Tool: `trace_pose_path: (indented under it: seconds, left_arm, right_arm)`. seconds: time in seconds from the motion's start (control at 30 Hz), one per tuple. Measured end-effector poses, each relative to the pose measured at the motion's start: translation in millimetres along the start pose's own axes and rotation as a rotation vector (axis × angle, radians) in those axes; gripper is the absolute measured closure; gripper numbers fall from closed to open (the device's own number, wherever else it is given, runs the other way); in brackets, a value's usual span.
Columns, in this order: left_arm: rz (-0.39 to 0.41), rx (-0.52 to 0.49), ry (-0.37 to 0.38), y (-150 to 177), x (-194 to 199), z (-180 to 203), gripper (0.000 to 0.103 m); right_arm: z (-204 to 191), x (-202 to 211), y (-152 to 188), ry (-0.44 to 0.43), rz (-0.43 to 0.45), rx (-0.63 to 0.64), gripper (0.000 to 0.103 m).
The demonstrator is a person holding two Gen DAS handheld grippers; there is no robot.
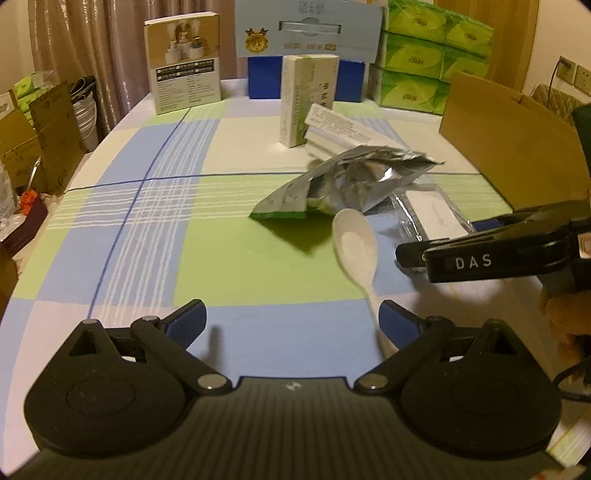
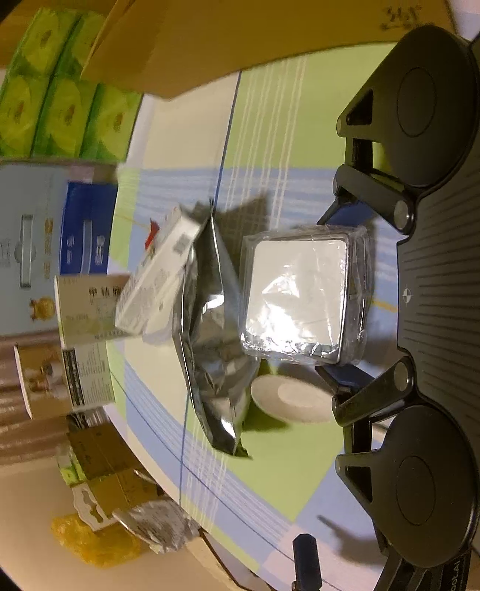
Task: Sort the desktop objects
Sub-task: 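Grasp the white spoon with the left tool while the right grasps the wrapped package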
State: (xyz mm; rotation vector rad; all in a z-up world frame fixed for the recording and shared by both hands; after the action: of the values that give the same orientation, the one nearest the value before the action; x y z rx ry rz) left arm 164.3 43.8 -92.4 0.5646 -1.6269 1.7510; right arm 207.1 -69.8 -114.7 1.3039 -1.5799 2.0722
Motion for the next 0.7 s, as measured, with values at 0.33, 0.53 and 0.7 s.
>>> trace_pose_path:
  seconds: [0.33, 0.53, 0.7]
  left_arm:
    - [0.021, -0.042, 0.019, -22.9, -31.8, 28.0, 0.026]
    - [0.021, -0.034, 0.010, -27.5, -49.6, 37.9, 0.051]
    - [0.027, -0.026, -0.019, -29.8, -57.8, 38.1, 0.057]
  right_arm:
    - [46.8, 8.8, 5.8, 0.087, -0.007, -0.092, 0.033]
    - [53.0, 9.7, 5.7, 0.079, -0.003, -0.107, 0.033]
    - [54.3, 9.8, 5.0, 0.069, -0.001, -0.121, 0.033]
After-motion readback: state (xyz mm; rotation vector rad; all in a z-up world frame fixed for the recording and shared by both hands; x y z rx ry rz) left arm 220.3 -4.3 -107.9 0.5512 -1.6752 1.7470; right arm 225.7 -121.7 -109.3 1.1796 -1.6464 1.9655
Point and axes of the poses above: each gripper's, at about its wrist camera, not at the fingertips, and x roughly against the way its jaws point, z to its right, y to its underside, the point moved 9 cm from there along -x, roughly the way its jaws point, and after that the axes turned 8 degrees about y, right-handed, at the moved point
